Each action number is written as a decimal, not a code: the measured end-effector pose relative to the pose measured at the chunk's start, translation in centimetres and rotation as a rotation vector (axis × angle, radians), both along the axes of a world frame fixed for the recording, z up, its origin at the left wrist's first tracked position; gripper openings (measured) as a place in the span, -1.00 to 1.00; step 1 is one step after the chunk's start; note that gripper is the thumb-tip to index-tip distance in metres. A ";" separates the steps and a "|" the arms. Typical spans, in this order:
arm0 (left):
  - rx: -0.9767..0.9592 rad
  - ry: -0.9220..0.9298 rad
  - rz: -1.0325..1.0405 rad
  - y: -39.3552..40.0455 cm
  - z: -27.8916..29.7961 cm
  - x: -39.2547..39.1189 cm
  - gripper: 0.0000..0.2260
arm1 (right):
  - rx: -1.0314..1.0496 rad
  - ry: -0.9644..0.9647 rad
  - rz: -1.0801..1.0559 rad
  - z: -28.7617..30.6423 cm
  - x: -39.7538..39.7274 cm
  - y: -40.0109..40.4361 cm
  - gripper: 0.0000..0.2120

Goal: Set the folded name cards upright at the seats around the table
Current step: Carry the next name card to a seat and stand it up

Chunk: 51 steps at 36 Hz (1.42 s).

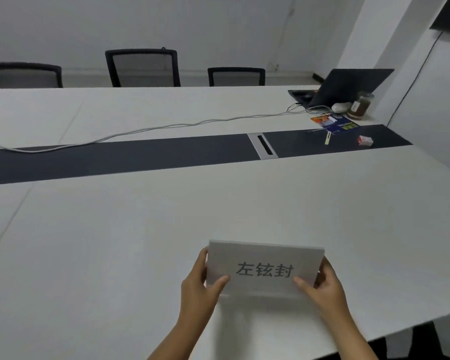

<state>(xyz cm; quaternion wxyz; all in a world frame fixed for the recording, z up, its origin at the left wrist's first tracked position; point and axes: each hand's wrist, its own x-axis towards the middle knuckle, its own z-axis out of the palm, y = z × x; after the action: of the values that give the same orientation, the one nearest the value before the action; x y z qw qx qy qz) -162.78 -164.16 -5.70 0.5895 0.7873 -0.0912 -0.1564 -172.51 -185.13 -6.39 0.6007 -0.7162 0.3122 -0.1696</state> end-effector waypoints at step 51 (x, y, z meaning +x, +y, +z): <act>0.140 -0.254 0.531 14.0 1.5 8.1 -0.57 | -0.355 -0.079 0.428 2.0 15.7 15.4 -0.47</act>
<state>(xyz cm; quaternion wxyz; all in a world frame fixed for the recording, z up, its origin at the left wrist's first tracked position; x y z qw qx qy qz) -154.68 -150.18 -4.22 0.5378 0.8356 0.0557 0.0971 -156.86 -169.72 -4.41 0.4996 -0.8528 0.0954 -0.1189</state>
